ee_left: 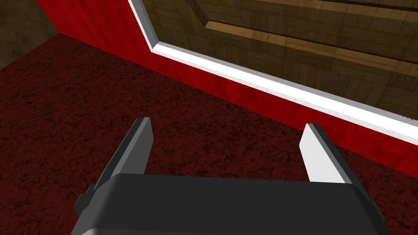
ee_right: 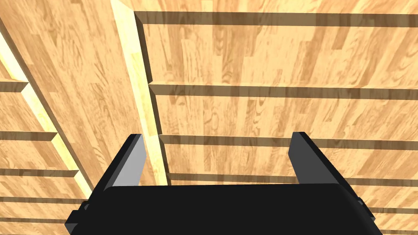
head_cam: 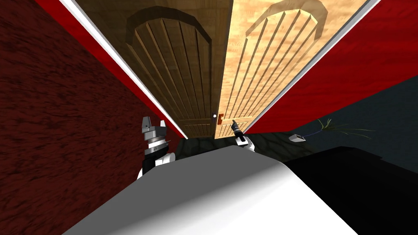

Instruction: Pull the door open

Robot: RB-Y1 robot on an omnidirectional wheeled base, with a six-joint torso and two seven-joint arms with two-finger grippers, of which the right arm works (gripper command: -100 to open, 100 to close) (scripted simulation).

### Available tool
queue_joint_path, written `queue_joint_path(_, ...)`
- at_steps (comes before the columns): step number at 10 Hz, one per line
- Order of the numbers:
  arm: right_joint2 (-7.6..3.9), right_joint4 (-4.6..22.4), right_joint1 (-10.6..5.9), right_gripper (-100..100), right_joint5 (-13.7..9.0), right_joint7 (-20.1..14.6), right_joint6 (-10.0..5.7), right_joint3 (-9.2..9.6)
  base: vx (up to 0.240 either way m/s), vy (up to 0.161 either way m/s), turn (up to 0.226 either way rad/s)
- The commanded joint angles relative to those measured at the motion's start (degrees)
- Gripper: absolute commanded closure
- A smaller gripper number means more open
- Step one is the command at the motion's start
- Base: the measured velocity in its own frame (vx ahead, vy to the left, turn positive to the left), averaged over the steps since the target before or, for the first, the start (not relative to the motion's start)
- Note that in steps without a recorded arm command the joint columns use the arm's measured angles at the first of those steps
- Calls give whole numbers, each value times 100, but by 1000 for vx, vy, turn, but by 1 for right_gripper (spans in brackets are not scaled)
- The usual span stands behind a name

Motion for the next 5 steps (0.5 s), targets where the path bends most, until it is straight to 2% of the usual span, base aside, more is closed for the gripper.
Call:
queue_joint_path(1, 39, 9, -84, -100, 4, 27, -7, 29, 175, 29, 76)
queue_joint_path(3, 83, -14, -178, -100, 14, 37, -24, 100, 204, 73, 102)
queue_joint_path(4, 121, -41, -257, -100, 25, 41, -40, 169, 212, 145, 178)
queue_joint_path(5, 83, 0, -216, -100, 15, 30, -48, 125, 95, 66, 36)
